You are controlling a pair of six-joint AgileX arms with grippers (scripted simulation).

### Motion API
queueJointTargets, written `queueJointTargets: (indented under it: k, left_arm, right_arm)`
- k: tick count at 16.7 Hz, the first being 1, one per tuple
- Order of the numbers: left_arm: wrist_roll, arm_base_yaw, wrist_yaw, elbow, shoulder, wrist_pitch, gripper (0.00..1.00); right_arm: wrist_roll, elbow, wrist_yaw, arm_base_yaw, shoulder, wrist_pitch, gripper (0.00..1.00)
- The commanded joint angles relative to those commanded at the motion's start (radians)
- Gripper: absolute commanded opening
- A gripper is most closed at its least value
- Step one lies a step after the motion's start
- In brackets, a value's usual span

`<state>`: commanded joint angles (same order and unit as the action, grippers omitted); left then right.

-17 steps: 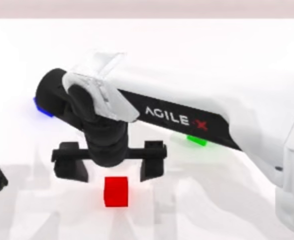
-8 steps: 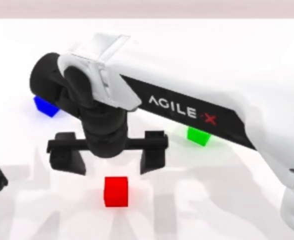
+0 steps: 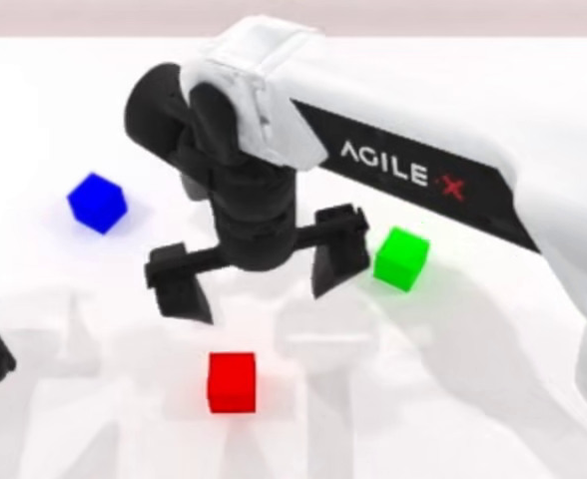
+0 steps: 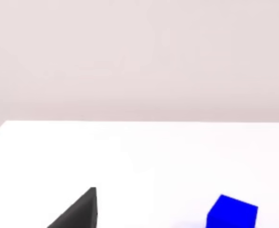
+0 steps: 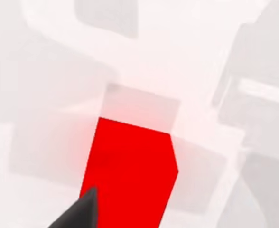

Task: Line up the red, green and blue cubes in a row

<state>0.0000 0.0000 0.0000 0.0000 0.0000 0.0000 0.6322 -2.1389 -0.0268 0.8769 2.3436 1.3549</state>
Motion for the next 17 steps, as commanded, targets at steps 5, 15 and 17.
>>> queueJointTargets:
  k: [5, 15, 17]
  left_arm:
    - [0.000, 0.000, 0.000, 0.000, 0.000, 0.000, 1.00]
    - [0.000, 0.000, 0.000, 0.000, 0.000, 0.000, 1.00]
    - [0.000, 0.000, 0.000, 0.000, 0.000, 0.000, 1.00]
  right_arm:
    - [-0.471, 0.062, 0.012, -0.138, -0.017, -0.022, 1.00]
    - [-1.126, 0.155, 0.023, -0.348, -0.067, -0.075, 1.00]
    - [-1.135, 0.156, 0.023, -0.352, -0.069, -0.076, 1.00]
